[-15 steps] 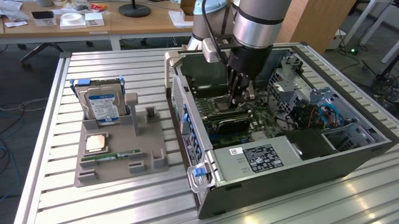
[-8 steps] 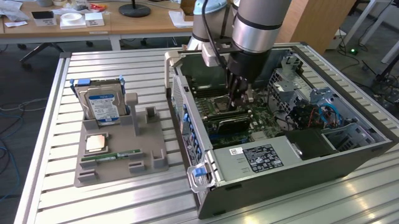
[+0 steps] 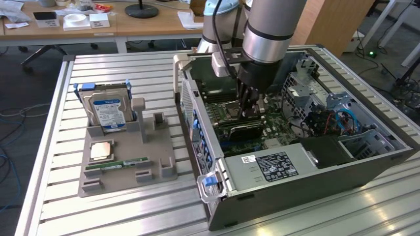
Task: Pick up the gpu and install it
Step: 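Press down on the gpu until it lock into place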
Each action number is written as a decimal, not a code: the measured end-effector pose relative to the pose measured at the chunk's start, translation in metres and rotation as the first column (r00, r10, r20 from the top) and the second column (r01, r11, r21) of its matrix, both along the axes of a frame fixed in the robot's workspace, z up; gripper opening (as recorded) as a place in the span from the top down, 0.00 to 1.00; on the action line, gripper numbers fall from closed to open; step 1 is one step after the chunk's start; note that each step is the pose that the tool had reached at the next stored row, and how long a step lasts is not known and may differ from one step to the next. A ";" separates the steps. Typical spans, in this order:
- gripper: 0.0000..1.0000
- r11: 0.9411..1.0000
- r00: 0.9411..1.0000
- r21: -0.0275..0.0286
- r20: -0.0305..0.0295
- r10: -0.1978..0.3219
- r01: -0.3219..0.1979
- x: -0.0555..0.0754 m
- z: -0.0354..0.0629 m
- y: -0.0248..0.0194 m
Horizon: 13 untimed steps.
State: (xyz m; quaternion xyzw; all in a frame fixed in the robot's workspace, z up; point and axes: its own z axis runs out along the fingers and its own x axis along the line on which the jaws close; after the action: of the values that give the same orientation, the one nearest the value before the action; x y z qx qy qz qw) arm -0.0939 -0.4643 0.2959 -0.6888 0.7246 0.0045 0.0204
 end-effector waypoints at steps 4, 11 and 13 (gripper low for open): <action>0.89 1.000 1.000 -0.001 0.000 0.000 0.000 0.000 0.0000 0.0000; 0.89 1.000 1.000 0.000 0.000 0.000 0.000 0.000 -0.0003 0.0063; 0.89 1.000 1.000 0.000 0.000 0.000 0.000 0.000 -0.0004 0.0070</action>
State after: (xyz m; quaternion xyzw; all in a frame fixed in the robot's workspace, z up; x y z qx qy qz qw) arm -0.0938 -0.4573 0.2955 -0.6889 0.7246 0.0043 0.0202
